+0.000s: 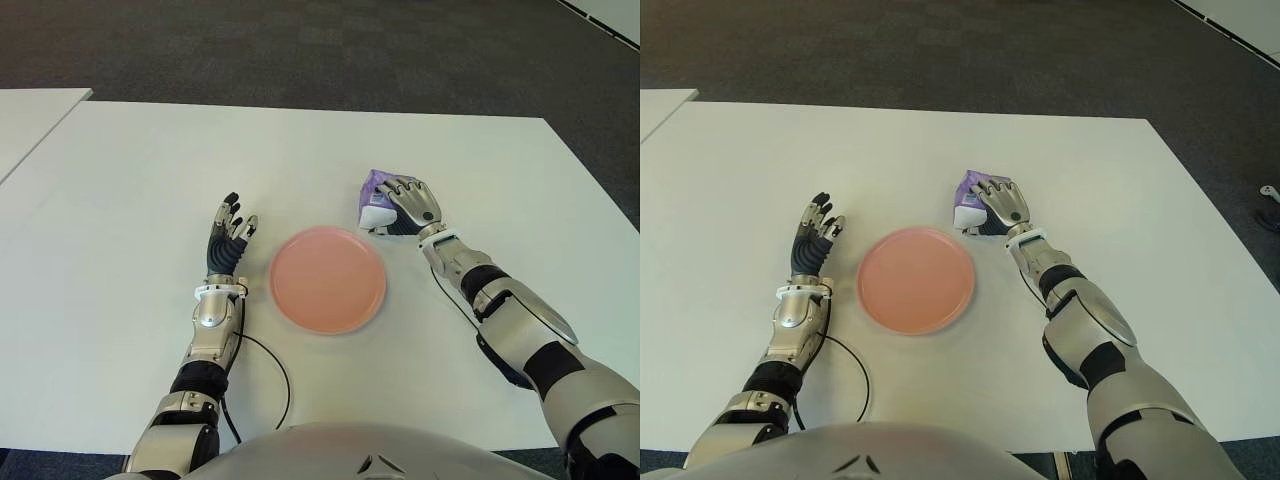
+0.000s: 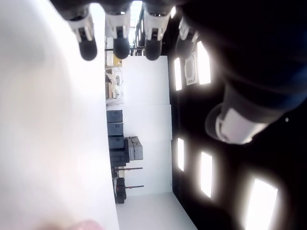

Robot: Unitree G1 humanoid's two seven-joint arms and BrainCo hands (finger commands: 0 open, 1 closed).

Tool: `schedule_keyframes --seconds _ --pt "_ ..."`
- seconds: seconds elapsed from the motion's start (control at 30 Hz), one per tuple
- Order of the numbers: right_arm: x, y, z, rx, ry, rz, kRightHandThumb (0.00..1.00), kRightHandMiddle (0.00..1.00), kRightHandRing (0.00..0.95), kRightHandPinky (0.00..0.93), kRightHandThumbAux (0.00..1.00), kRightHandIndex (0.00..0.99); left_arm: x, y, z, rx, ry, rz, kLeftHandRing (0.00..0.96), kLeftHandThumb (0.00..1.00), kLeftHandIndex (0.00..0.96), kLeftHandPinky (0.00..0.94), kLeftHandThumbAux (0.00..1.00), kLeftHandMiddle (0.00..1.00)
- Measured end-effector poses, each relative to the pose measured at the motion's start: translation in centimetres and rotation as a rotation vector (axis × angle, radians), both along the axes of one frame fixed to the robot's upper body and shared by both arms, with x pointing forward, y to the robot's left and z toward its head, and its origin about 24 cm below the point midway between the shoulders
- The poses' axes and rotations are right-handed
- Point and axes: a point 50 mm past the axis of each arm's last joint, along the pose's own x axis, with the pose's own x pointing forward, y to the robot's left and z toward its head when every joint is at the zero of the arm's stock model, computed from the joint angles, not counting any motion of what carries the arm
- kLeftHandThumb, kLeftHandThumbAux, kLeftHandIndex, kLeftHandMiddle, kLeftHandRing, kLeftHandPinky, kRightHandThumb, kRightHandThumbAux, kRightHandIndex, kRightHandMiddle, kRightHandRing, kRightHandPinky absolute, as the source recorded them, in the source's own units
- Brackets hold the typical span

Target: Put the tissue paper into the plate.

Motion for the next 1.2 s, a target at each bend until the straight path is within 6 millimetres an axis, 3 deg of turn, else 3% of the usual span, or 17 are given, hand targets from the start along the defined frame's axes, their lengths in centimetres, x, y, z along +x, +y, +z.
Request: schedule_keyframes --seconds 0.13,0.3,0.7,1.2 --pt "0.0 0.2 0.1 0.059 -0.002 -0.017 0.858 0.529 0.733 0.765 0.66 0.397 0.0 0.0 0.0 0.0 0.003 0.0 0.0 0.045 0.0 0.0 0.597 0.0" --pt "0.0 0.4 0.1 0.119 -0.002 -0.043 0.856 0.531 0.788 0.811 0.673 0.398 0.0 0.0 0.1 0.0 0.002 0.001 0.0 0.049 0.0 0.0 0.599 0.0" --pt "0.4 0.6 0.5 0.262 0.045 -0.095 0.858 0.533 0.837 0.671 0.677 0.399 0.0 0.1 0.5 0.002 -0.011 0.003 0.0 0.034 0.0 0.0 0.595 0.0" --pt "-0.7 1.0 -0.3 0.211 -0.037 -0.033 0.859 0.534 0.853 0.827 0.676 0.403 -0.7 0.3 0.4 0.007 -0.003 0.011 0.0 0.002 0.0 0.0 0.594 0.0"
